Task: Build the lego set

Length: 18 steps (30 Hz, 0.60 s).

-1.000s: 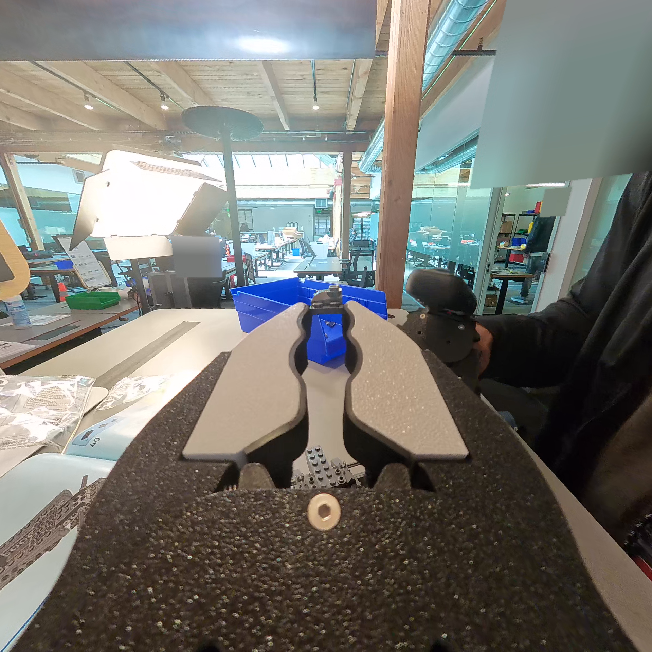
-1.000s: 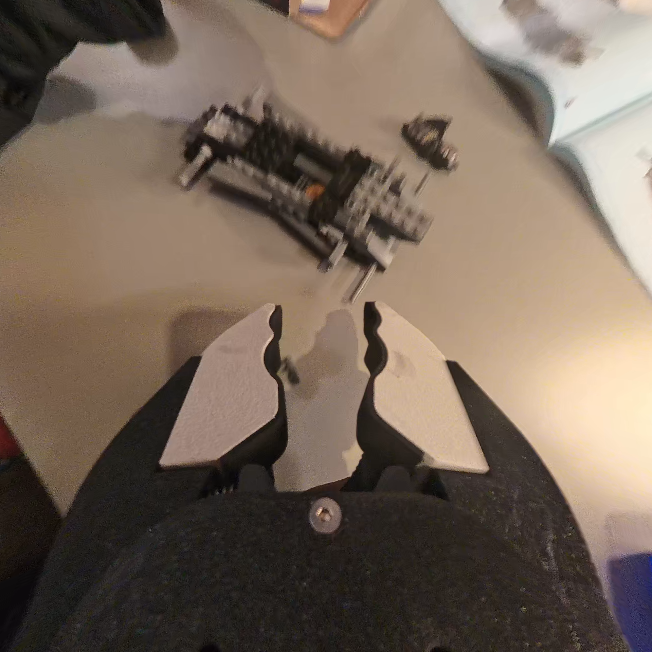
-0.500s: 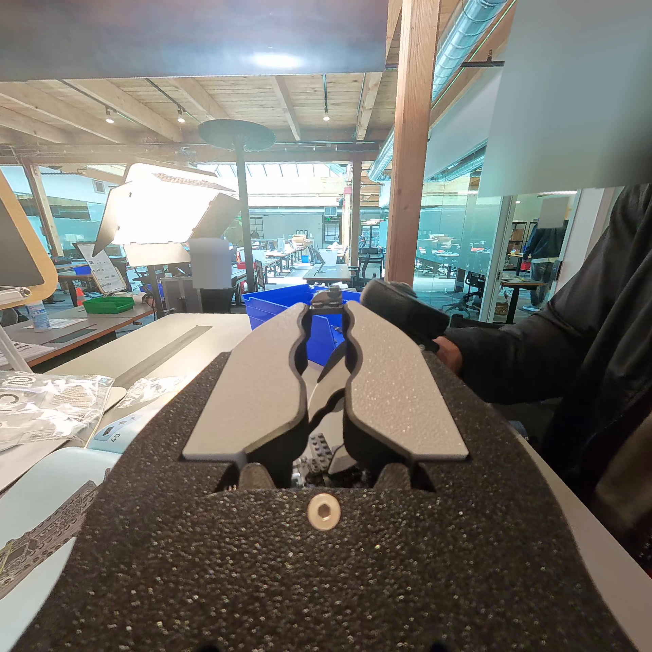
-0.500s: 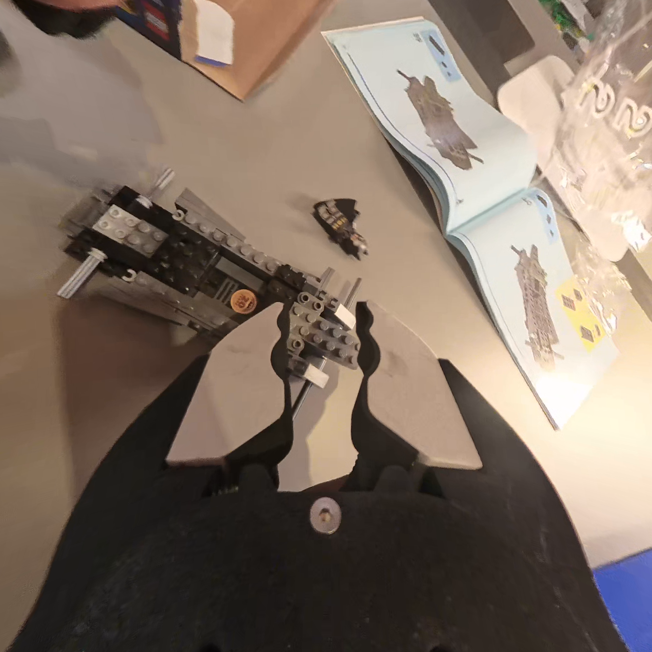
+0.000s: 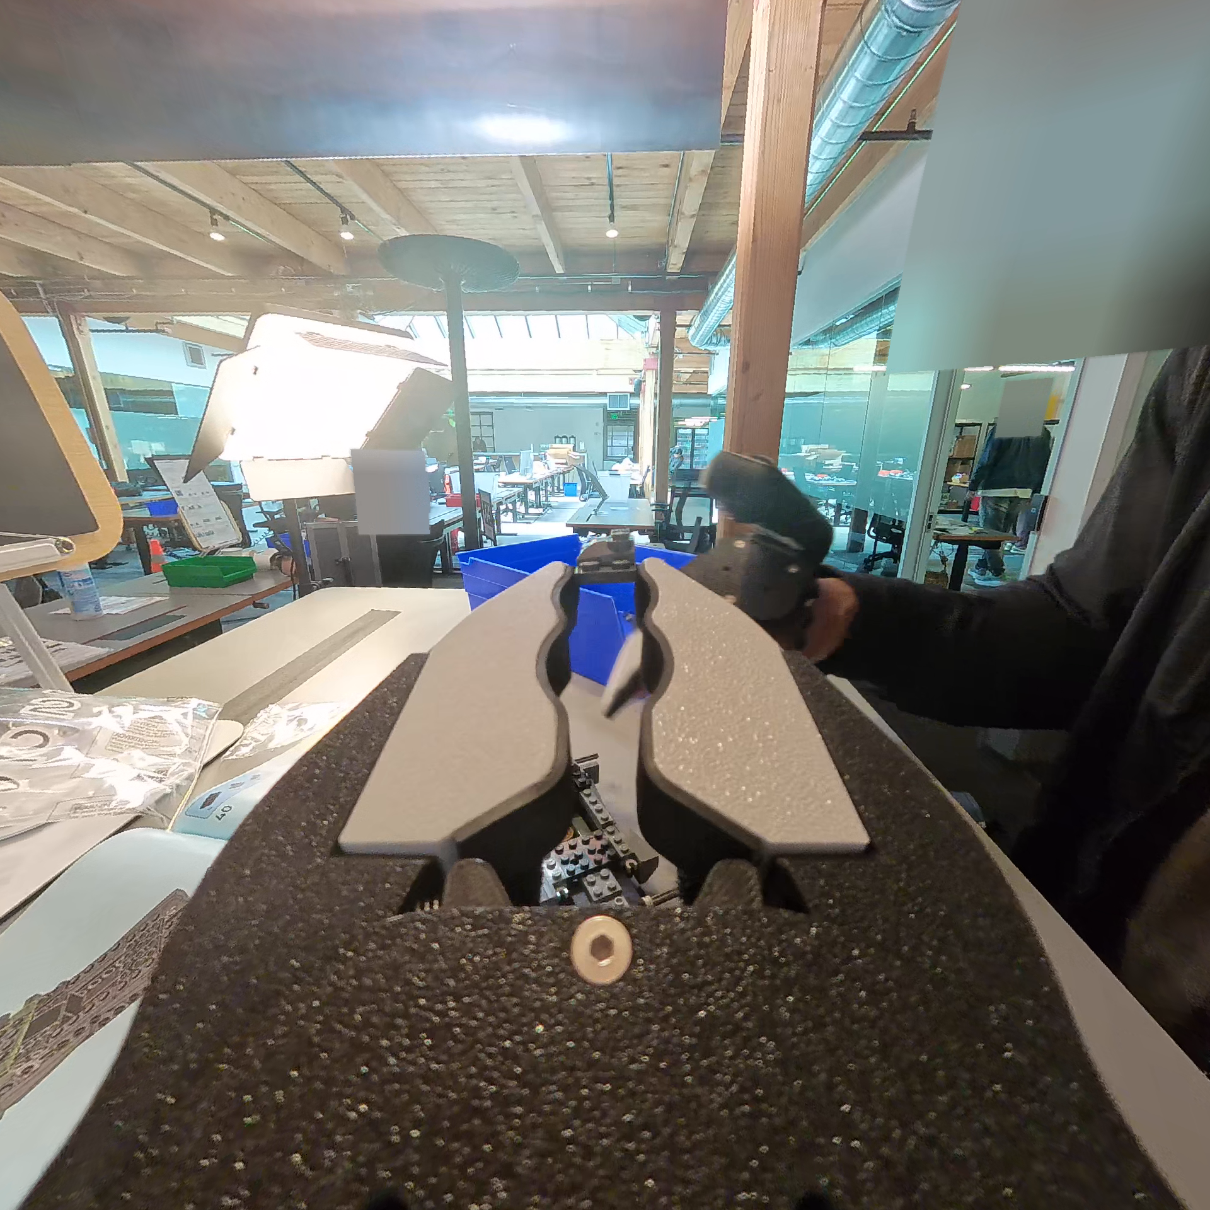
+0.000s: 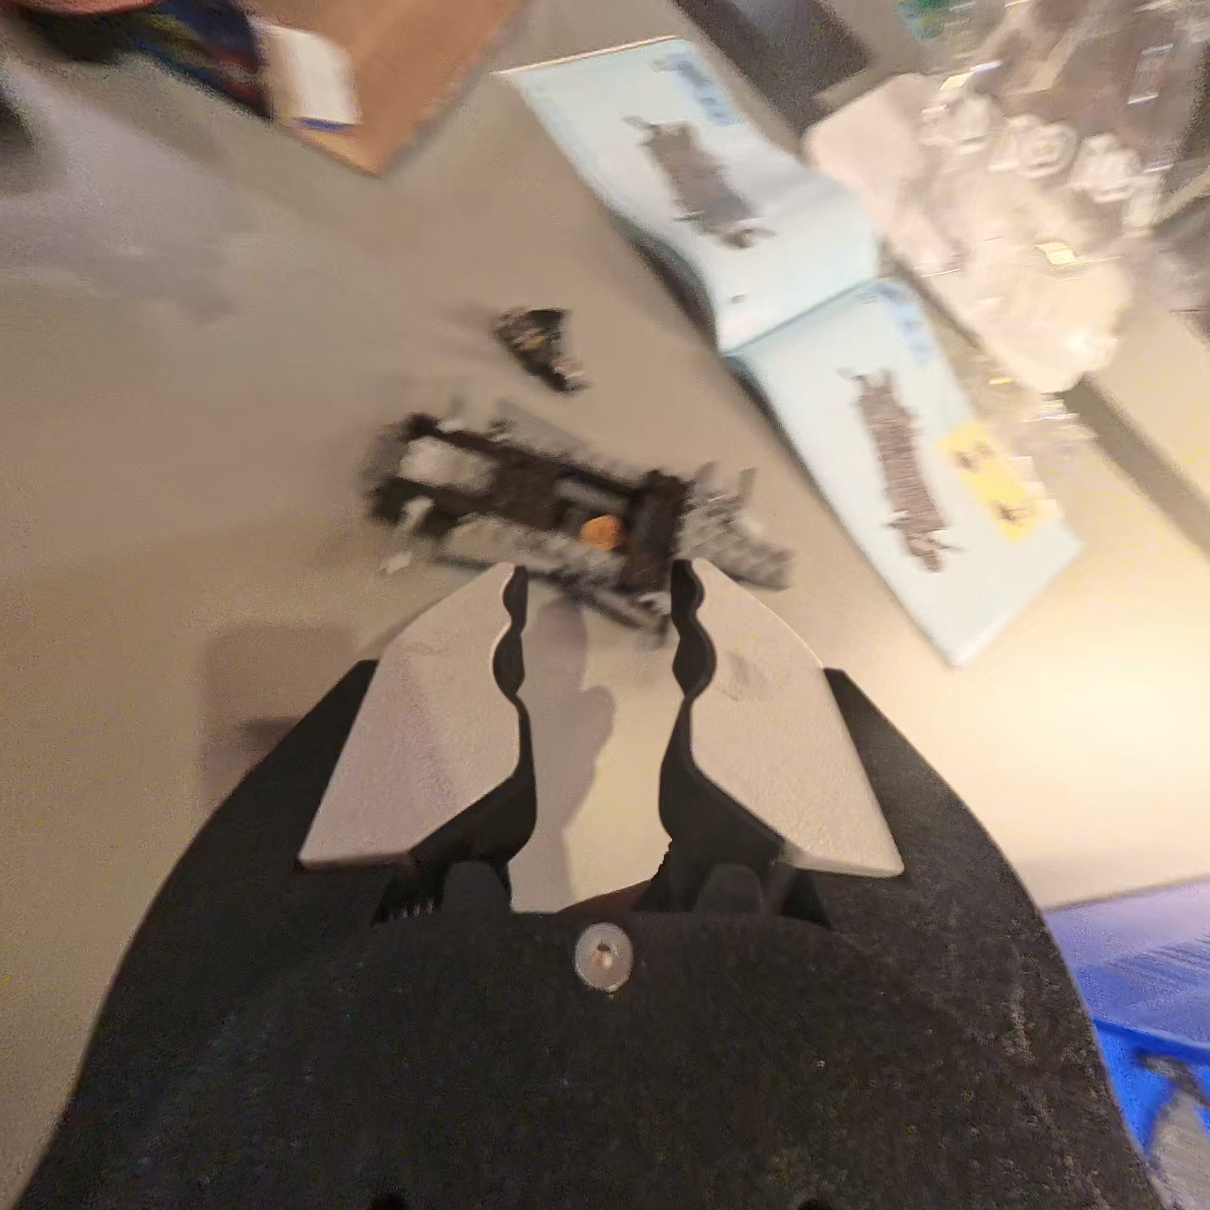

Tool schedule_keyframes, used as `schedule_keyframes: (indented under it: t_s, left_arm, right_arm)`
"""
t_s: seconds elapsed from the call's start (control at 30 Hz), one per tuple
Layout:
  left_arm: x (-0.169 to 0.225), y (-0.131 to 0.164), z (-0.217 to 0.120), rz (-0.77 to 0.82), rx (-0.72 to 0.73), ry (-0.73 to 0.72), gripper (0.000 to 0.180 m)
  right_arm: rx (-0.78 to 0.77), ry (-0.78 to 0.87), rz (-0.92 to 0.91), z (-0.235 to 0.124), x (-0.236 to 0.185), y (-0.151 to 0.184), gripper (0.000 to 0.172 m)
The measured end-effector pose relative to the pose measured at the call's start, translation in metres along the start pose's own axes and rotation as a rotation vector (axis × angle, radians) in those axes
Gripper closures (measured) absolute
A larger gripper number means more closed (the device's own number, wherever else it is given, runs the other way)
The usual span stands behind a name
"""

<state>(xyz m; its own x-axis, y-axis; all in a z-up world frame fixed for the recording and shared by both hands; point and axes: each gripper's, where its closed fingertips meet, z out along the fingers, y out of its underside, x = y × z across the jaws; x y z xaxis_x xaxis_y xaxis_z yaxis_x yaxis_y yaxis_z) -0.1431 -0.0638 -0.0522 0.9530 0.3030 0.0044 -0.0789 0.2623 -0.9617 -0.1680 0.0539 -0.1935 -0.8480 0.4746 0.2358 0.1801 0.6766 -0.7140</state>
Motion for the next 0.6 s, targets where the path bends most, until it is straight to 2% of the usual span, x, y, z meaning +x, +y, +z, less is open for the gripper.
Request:
schedule_keyframes:
  t_s: [0.1,0.2,0.3,0.33,0.5,0.6]
  left_arm:
    - [0.001,-0.003,-0.001,-0.003,0.013,0.005,0.164]
    - [0.001,-0.002,0.0,-0.008,0.015,0.011,0.164]
    - [0.005,0.0,0.002,-0.005,0.01,0.029,0.164]
    - [0.006,0.001,0.003,-0.006,0.005,0.035,0.164]
    - [0.01,0.008,0.009,-0.016,-0.014,0.057,0.164]
    - [0.011,0.012,0.011,-0.016,-0.029,0.064,0.164]
  right_arm:
    - [-0.051,-0.215,-0.017,-0.018,-0.06,0.032,0.129]
    - [-0.116,-0.309,-0.038,-0.02,-0.094,0.057,0.127]
    - [-0.149,-0.3,-0.051,-0.014,-0.102,0.068,0.134]
    - [-0.137,-0.293,-0.043,-0.014,-0.102,0.066,0.139]
    - [-0.168,-0.258,-0.075,-0.009,-0.098,0.065,0.143]
    - [-0.185,-0.243,-0.091,-0.005,-0.091,0.063,0.155]
